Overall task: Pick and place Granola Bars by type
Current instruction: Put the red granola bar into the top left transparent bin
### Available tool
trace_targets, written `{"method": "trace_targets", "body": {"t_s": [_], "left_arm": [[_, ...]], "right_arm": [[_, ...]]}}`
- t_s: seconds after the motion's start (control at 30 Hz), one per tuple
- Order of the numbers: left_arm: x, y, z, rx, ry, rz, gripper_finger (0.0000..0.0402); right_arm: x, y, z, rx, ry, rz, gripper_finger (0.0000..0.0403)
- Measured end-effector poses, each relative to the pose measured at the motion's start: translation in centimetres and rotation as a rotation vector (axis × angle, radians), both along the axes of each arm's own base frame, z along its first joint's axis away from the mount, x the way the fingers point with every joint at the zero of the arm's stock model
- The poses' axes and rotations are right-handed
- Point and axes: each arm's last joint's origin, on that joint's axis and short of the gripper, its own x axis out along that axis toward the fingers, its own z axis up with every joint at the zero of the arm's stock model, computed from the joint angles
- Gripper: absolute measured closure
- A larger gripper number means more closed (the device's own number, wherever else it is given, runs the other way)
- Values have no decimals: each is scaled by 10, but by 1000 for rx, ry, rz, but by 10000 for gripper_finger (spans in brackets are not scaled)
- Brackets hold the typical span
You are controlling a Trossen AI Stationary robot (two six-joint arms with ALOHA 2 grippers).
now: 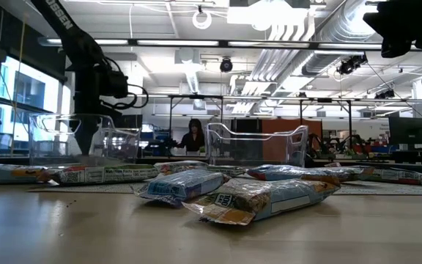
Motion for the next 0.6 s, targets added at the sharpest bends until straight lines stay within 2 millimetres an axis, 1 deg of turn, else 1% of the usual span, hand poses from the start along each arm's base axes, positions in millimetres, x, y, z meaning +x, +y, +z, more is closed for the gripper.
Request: {"method": "trace_targets", "body": {"t_s": [0.2, 0.3, 0.37, 0.43, 0.53, 0.6], "left_arm": [[1, 1, 1, 9, 13, 17, 211], [7, 2, 14, 23, 30, 4, 201], [12, 2, 28, 28, 23, 19, 201], [19, 3, 46, 43, -41, 48, 203], [25, 1, 79, 54, -171, 61, 207], [28, -2, 106, 87, -271, 59, 210]], "right_arm": [[0, 0, 0, 11, -1, 6, 269], [0, 0, 0, 21, -1, 10, 269], [0, 0, 0, 22, -1, 10, 269], [0, 0, 0, 17, -4, 10, 269], [-1, 0, 3, -10, -31, 15, 269], [-2, 0, 5, 3, -58, 25, 269]]}}
